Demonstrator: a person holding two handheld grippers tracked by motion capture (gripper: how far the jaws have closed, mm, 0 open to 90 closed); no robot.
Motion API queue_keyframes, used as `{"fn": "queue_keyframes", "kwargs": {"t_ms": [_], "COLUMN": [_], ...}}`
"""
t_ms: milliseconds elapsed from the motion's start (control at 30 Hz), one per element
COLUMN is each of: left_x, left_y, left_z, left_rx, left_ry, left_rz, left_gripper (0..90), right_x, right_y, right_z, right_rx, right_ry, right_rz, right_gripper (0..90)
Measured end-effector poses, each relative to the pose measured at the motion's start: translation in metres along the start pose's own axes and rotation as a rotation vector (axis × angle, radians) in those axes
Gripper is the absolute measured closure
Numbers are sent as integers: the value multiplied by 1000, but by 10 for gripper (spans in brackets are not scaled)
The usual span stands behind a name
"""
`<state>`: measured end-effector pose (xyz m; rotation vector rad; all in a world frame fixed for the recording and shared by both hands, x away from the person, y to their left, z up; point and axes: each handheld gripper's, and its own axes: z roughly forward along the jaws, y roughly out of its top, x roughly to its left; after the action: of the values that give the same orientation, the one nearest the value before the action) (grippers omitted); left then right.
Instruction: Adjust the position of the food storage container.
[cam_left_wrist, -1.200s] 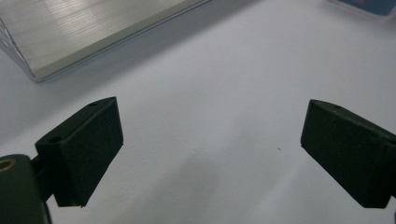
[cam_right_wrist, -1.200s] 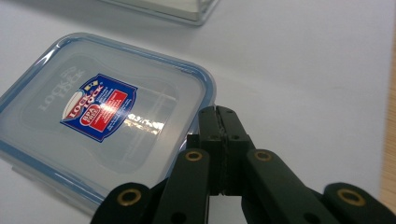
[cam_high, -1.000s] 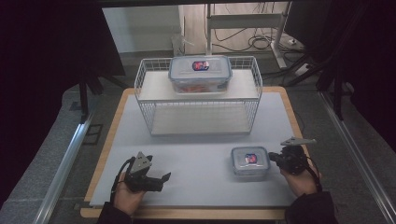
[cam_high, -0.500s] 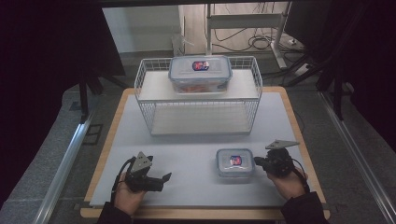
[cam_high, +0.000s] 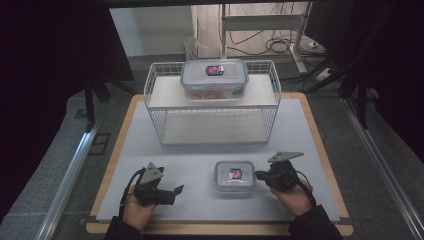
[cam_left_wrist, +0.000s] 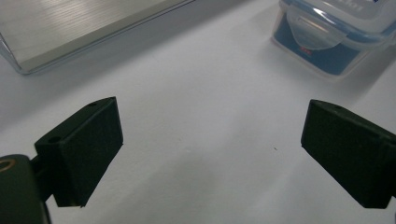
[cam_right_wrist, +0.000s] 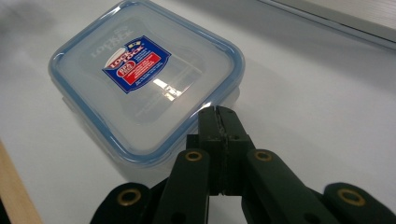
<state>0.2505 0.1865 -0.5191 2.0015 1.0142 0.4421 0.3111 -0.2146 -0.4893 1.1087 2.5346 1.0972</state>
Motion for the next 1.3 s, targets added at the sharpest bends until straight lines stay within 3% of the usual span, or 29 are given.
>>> {"fn": "queue_keyframes", "kwargs": {"t_ms": [533, 633, 867, 1300], "left_x": [-1, -1, 0, 1], "left_y": [0, 0, 1, 0], "left_z": [2, 1, -2, -2], "left_rx": [17, 17, 20, 41], "left_ry": [-5, -6, -15, -10], "left_rz": [8, 6, -1, 21], "left_gripper": [57, 58, 79, 81], "right_x": [24, 21, 13, 1], "right_y": [14, 13, 10, 1], "right_z": [25, 26, 19, 11], "right_rx": [-19, -8, -18, -39], "right_ry": [65, 70, 18, 10], "right_rz": [-46, -52, -97, -149], "right_gripper": [899, 883, 710, 338]}}
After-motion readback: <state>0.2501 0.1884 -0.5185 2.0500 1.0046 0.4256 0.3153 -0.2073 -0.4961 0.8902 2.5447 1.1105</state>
